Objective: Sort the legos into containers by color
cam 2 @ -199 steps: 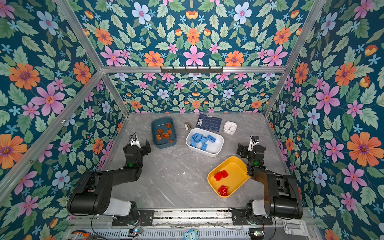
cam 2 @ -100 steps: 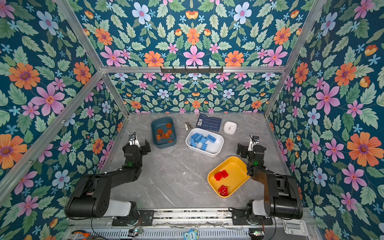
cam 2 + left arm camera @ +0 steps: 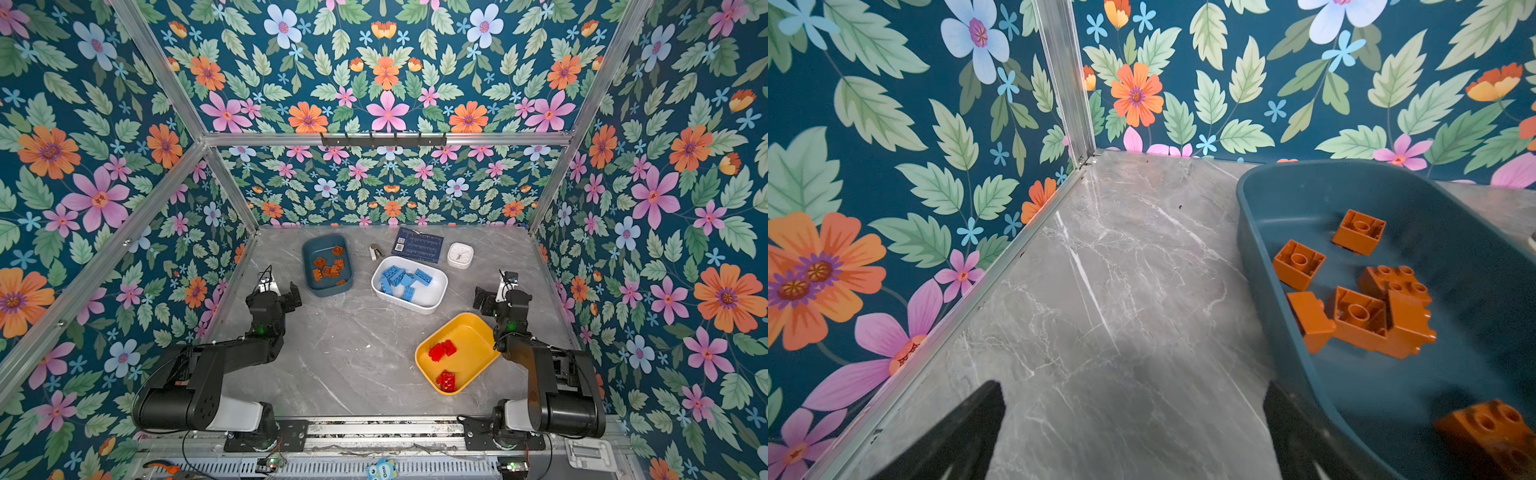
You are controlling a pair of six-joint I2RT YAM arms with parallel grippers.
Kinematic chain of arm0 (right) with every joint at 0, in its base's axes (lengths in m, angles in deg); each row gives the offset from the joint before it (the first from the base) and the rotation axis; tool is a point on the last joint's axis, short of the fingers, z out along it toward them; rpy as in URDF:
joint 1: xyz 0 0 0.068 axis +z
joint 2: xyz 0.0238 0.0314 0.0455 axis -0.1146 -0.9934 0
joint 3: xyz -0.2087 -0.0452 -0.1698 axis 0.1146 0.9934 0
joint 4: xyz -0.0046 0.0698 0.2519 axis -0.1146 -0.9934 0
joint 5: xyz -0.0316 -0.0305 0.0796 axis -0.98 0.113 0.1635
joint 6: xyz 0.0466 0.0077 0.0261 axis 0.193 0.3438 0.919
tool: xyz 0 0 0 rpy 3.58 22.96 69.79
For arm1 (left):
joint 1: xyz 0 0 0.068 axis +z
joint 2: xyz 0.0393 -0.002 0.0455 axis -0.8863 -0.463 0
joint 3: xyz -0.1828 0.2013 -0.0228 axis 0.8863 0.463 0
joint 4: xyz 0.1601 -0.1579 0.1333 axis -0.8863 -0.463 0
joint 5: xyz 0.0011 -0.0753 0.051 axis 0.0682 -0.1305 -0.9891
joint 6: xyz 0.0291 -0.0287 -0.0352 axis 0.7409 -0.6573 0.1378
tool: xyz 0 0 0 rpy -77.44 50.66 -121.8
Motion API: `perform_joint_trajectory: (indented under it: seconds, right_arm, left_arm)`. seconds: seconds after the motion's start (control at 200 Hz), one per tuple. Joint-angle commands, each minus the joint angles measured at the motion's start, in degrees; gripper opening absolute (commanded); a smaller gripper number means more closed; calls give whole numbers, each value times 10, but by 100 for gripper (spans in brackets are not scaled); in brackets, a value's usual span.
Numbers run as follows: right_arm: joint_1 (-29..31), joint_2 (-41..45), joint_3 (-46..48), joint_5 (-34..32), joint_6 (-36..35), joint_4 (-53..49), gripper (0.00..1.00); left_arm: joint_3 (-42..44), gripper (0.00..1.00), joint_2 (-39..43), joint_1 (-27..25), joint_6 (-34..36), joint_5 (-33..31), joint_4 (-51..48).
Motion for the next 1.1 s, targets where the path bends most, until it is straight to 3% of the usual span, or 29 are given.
perform_joint_trajectory:
  seconds: [0.0, 0.08, 0.56, 1.095]
  right_arm:
    - [0, -2, -3, 5, -6, -1, 99]
    - [1, -3, -4, 5, -6, -2, 99]
    - [0, -3, -4, 6, -5, -2, 99]
    - [0, -3, -4, 6, -6, -3, 99]
  left_arm:
    - [-8, 100, -5, 0, -4, -20, 9]
    - [-13, 100, -8, -1, -6, -39, 5]
    - [-6, 100, -11, 0, -4, 13, 10]
    - [-9, 100, -21, 0, -14, 0, 9]
